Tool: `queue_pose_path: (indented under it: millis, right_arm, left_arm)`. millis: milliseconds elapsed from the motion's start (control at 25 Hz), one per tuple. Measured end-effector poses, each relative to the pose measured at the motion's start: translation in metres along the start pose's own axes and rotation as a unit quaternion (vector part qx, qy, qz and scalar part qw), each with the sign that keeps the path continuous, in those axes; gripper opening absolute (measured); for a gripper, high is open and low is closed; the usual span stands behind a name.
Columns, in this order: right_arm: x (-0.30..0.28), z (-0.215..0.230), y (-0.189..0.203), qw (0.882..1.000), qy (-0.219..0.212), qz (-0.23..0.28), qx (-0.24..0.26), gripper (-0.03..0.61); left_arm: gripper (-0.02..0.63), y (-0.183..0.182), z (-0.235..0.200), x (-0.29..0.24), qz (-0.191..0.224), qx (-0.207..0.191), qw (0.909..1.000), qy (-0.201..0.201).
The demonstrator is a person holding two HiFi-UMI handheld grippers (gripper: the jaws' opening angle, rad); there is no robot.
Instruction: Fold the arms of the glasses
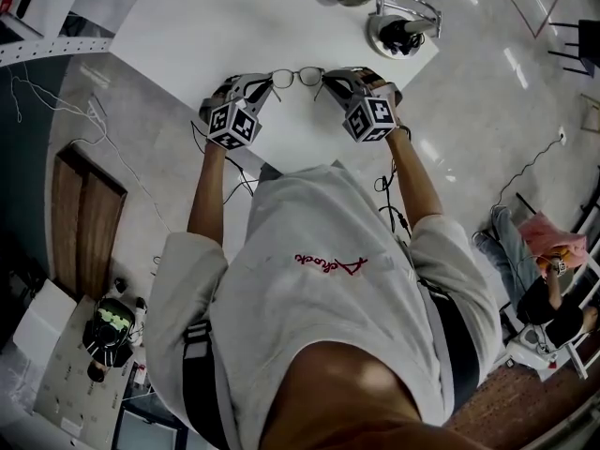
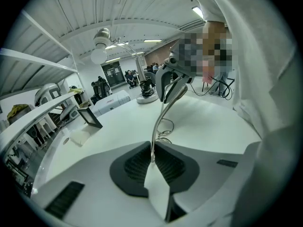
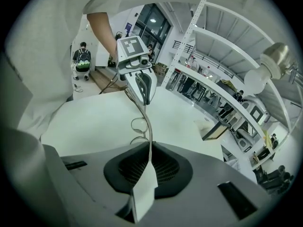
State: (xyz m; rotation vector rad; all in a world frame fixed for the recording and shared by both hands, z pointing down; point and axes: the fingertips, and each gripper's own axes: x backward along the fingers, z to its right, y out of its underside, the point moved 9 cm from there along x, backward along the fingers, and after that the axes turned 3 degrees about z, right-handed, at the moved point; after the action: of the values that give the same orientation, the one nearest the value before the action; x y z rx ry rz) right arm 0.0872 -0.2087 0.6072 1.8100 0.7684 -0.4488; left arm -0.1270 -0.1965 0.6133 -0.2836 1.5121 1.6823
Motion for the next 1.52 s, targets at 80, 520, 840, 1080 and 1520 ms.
queue_pose_path:
  millis: [80,520,840,1080,1520]
  right_arm:
    - [0.0,0.001,0.001,1.0,-0.004,0.001,-0.009,0.043]
    - [0.0,0.004,0.005,0.999,-0.011,0.002,-0.031,0.043]
    - [0.0,0.005,0.004,0.999,-0.015,0.005,-0.034,0.043]
    - [-0.013,0.003,-0.006,0.999,-0.036,0.007,-0.02,0.041]
    - [-0.044,0.004,-0.018,0.998,-0.065,-0.006,-0.013,0.04]
  left_arm:
    - [0.052,-0.004,-0.001,-0.005,-0.004,-0.01,0.9999,0.011]
    - [0.052,-0.017,0.005,-0.059,-0.04,-0.055,0.9932,0.095]
    - [0.052,-0.013,0.003,-0.061,-0.03,-0.029,0.9949,0.091]
    - [0.054,-0.012,0.002,-0.06,-0.02,-0.023,0.9953,0.092]
    - [0.055,0.014,0.005,-0.022,0.003,0.044,0.9985,0.032]
